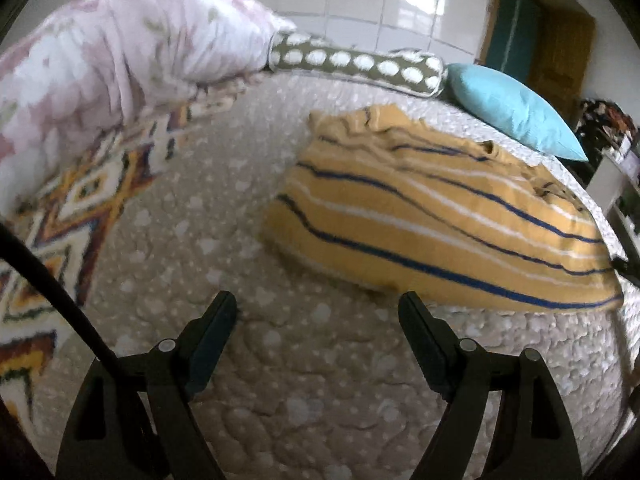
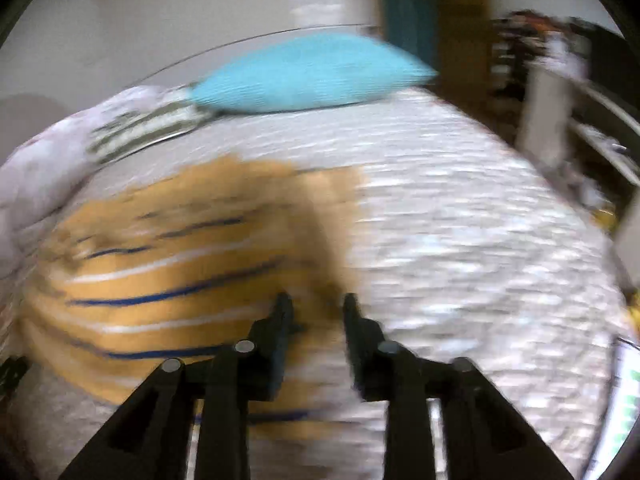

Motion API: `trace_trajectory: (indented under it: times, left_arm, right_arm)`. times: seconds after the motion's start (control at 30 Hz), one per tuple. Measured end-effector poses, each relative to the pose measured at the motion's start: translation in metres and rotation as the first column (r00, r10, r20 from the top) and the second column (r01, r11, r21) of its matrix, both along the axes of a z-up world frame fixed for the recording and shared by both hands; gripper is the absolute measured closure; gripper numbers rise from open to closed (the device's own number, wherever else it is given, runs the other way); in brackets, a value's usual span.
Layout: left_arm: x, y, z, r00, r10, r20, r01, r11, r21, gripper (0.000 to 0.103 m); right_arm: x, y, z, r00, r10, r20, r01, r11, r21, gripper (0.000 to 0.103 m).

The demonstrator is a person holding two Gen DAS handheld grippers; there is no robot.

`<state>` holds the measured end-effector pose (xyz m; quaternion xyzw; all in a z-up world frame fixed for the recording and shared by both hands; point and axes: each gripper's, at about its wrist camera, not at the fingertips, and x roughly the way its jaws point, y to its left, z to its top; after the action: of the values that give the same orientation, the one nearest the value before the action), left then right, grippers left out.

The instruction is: Fold small clothes

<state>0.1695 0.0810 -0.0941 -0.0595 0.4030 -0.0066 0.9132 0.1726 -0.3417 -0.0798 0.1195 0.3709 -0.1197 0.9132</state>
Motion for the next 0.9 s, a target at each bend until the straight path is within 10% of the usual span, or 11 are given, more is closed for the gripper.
trace_trajectory:
  times: [0.4,0.9]
  left_arm:
    - [0.001,0.006,-0.003,1.0,0.002,-0.01,-0.002,0.999,-0.033,0.019]
    - [0.006,0.006,-0.002,1.0,-0.008,-0.025,0.007,0.999,-0.054,0.017]
  right_arm:
    - [-0.03,-0.046,-0.025,0.998,-0.026,0.063,-0.007,0.884,0.468,0.044]
    - [0.009,-0.01,-0.028,0.997,-0.057,0.052,0.026,0.88,0.475,0.034]
